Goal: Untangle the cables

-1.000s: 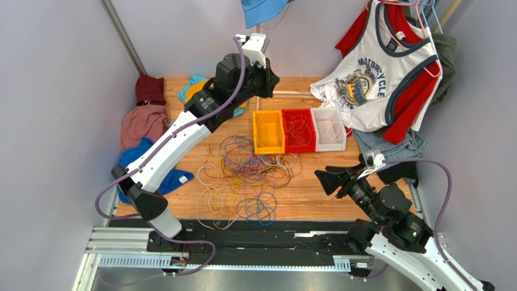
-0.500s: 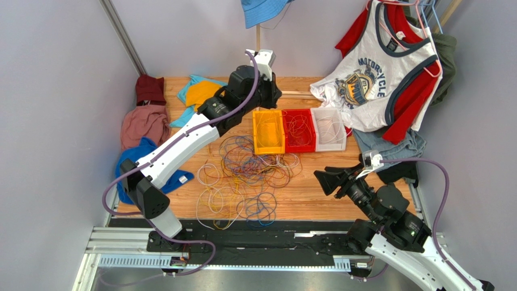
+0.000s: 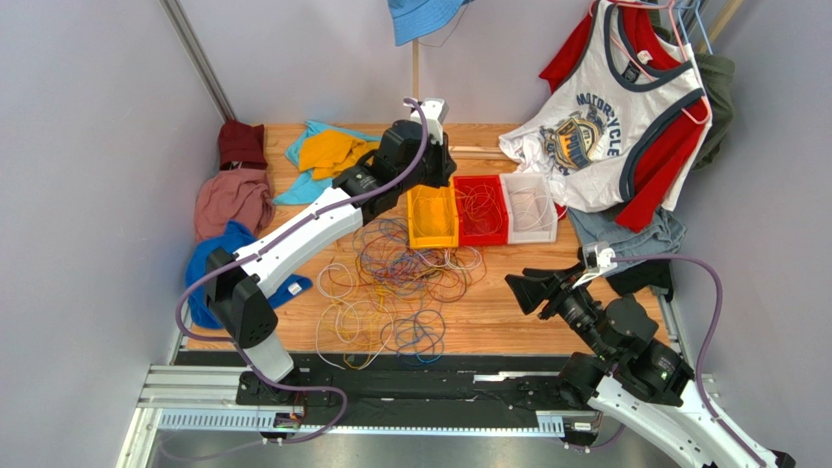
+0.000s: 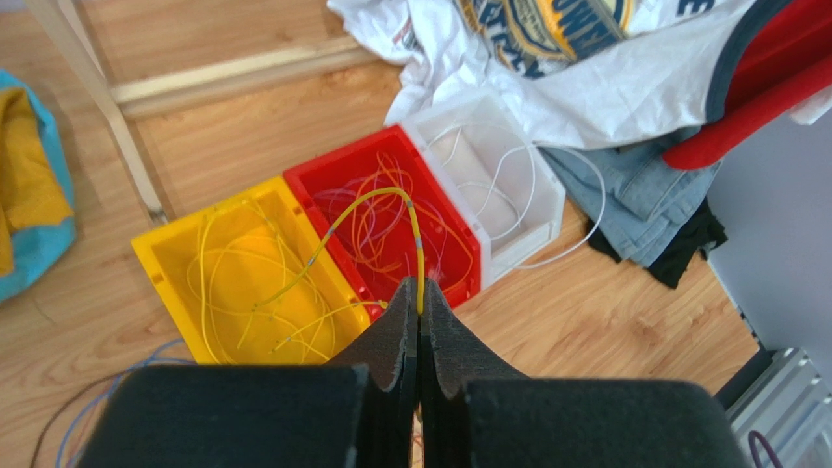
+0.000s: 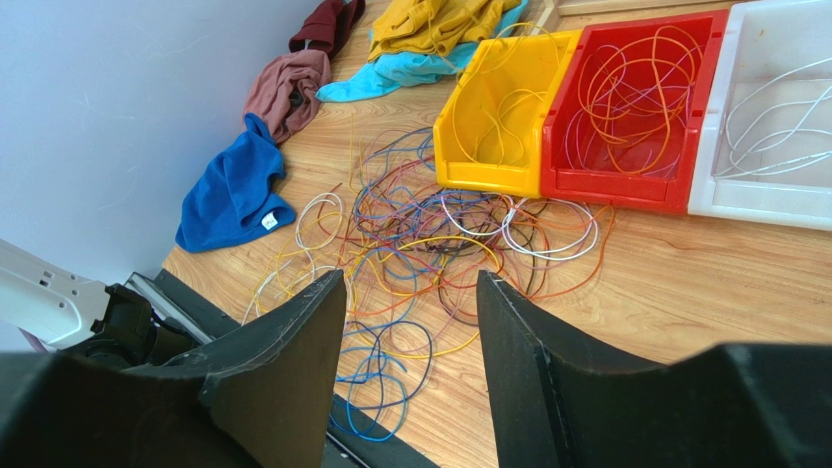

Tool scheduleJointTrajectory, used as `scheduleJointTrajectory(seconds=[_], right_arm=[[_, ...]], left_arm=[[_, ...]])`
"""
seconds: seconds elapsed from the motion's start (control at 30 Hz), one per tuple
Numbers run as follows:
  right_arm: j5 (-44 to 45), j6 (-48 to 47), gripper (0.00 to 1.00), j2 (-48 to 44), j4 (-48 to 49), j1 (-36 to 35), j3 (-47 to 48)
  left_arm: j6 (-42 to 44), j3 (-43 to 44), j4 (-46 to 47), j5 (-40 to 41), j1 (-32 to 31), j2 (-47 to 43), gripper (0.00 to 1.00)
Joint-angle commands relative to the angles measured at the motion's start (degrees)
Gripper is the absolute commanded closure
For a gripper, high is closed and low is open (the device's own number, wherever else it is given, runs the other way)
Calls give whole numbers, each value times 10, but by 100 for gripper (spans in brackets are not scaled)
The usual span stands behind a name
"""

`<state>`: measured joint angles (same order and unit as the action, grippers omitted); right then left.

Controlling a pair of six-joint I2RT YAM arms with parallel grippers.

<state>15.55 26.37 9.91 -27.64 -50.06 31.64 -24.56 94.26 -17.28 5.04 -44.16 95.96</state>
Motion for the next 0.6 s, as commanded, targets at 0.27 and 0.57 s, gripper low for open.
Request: scheduleJointTrajectory(seconds=[0.27,0.57], right_arm=[[5,2,45,-2,3,-1,-5],[5,2,45,-4,1,-1,-6]], left_arm=[[5,-10,25,25,8,29,100],[22,91,-2,47,58,138,100]])
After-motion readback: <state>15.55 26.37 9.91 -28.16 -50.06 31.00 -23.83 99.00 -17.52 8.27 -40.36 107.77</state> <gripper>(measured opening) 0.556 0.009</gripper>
